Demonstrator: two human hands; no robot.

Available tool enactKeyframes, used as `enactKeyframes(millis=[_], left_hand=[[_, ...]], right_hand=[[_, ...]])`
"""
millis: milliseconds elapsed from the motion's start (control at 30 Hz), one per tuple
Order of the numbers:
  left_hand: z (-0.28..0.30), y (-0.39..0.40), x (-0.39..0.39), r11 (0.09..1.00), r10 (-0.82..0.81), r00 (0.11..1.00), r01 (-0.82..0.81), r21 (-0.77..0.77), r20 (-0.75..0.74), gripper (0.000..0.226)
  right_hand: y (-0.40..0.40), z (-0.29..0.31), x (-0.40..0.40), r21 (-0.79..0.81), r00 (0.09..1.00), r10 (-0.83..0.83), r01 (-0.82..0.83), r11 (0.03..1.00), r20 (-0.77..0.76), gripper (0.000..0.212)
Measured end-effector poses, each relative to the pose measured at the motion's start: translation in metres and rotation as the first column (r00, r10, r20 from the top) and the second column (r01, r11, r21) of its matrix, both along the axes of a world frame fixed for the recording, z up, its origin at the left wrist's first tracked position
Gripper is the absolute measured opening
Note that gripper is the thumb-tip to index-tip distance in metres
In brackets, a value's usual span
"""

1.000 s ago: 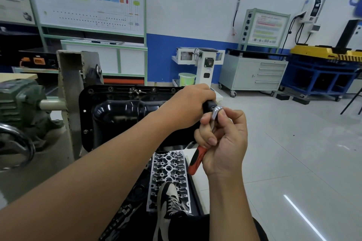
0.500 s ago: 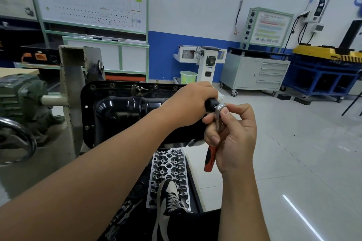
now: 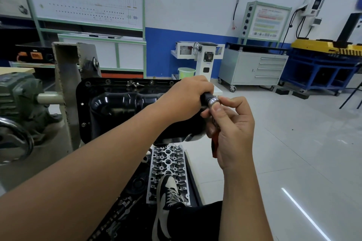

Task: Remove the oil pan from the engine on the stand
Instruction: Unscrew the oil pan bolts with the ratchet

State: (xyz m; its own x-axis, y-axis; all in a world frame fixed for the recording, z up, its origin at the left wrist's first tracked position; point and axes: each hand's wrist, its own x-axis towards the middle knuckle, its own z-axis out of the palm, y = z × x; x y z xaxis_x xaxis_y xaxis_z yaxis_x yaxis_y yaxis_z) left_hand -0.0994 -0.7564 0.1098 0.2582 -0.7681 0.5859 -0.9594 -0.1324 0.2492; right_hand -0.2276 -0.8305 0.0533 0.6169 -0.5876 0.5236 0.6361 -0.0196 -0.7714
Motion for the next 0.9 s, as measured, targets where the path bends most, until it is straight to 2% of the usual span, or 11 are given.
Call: enactKeyframes(millis=[267, 400, 667, 800, 900], left_hand=[[0.0, 0.001, -0.002, 1.0, 0.009, 0.999, -0.01, 0.013, 0.034, 0.009], [0.001, 0.002, -0.003, 1.0, 0.005, 0.998, -0.005, 0.011, 0.059, 0.01], [0.001, 0.002, -0.003, 1.0, 0.001, 0.998, -0.002, 0.019, 0.06, 0.01], [-0.001, 0.001, 0.0, 1.0, 0.002, 0.998, -0.003, 0.013, 0.066, 0.01], [-0.003, -0.002, 0.0, 1.0, 0.008, 0.998, -0.008, 0.0, 0.064, 0.01]], right_hand=[[0.001, 0.0, 0.005, 0.075, 0.998, 0.015, -0.02, 0.997, 0.057, 0.027], [0.012, 0.0, 0.008, 0.242, 0.989, 0.049, -0.082, 0.967, 0.136, 0.028], [0.04, -0.003, 0.023, 0.473, 0.984, -0.057, -0.031, 0.88, 0.171, 0.037], [0.032, -0.003, 0.021, 0.351, 0.99, -0.094, 0.054, 0.935, 0.1, 0.027], [0.027, -0.006, 0.022, 0.067, 0.963, -0.262, 0.265, 0.962, -0.057, 0.012]])
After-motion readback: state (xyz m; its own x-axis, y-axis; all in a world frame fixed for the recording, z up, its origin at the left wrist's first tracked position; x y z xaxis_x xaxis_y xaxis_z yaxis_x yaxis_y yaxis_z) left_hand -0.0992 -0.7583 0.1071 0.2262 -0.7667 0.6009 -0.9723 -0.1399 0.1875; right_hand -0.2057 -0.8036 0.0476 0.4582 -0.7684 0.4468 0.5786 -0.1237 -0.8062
